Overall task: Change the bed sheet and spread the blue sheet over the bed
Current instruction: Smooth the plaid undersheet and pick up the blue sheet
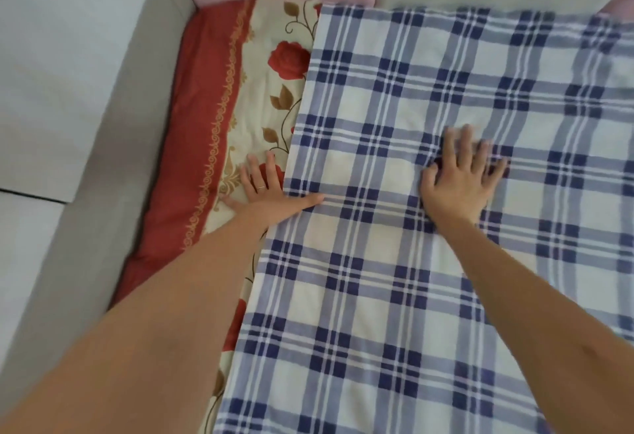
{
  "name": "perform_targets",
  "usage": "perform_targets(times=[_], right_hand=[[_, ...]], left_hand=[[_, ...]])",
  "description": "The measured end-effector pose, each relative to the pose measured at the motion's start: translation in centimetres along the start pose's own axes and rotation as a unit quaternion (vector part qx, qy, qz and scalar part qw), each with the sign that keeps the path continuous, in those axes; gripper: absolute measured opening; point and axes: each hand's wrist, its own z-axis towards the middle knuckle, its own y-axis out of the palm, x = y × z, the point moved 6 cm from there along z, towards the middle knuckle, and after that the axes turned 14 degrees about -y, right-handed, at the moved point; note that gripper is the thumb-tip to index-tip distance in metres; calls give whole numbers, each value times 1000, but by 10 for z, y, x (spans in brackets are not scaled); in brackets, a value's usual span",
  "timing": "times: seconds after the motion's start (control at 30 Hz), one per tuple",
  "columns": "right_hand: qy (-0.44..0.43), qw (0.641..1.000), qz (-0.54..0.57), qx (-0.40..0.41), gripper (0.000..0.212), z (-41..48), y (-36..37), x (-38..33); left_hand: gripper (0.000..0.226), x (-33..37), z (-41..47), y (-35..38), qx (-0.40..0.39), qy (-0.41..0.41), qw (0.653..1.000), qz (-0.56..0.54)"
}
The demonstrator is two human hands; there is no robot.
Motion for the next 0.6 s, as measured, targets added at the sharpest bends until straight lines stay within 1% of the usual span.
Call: perform_targets(times=[0.03, 0.07, 0.17, 0.23, 0.3, 0.37, 0.43, 0.47, 0.5, 0.57, 0.6], right_hand=[[-55, 998, -9, -25, 66, 4, 5, -9], [-85, 996, -20, -33, 67, 20, -4, -3], [-104, 994, -19, -35, 69, 15, 2, 0], [-105, 994, -15, -41, 70, 14, 1, -2], [-116, 992, -21, -36, 72, 21, -2, -5], [-132, 989, -25, -66, 73, 26, -5, -3], [-154, 984, -45, -78, 73, 28, -2, 0], [-162, 982, -49, -85, 73, 27, 1, -1], [-165, 980, -58, -93, 73, 30, 2, 1], [-181, 978, -31, -97, 72, 34, -3, -4], [-182, 976, 28, -112, 70, 35, -10, -3]], left_hand=[[143, -3, -4, 3, -6, -11, 1000, -2], [145, 12, -6, -5, -3, -14, 1000, 8], [142, -1, -4, -2, -10, -64, 997, 50], [141, 1, -9, -4, -5, -68, 995, 74], [142, 5, -7, -10, -5, -72, 996, 61], [141, 8, -10, -12, -15, -91, 994, 51], [137, 10, -16, -8, 3, -102, 994, 41], [133, 10, -20, -4, 22, -99, 994, 28], [124, 19, -27, 0, 58, -79, 995, 17], [95, 39, -51, 10, 193, -7, 981, -3], [85, 57, -68, 16, 251, 48, 967, -23]])
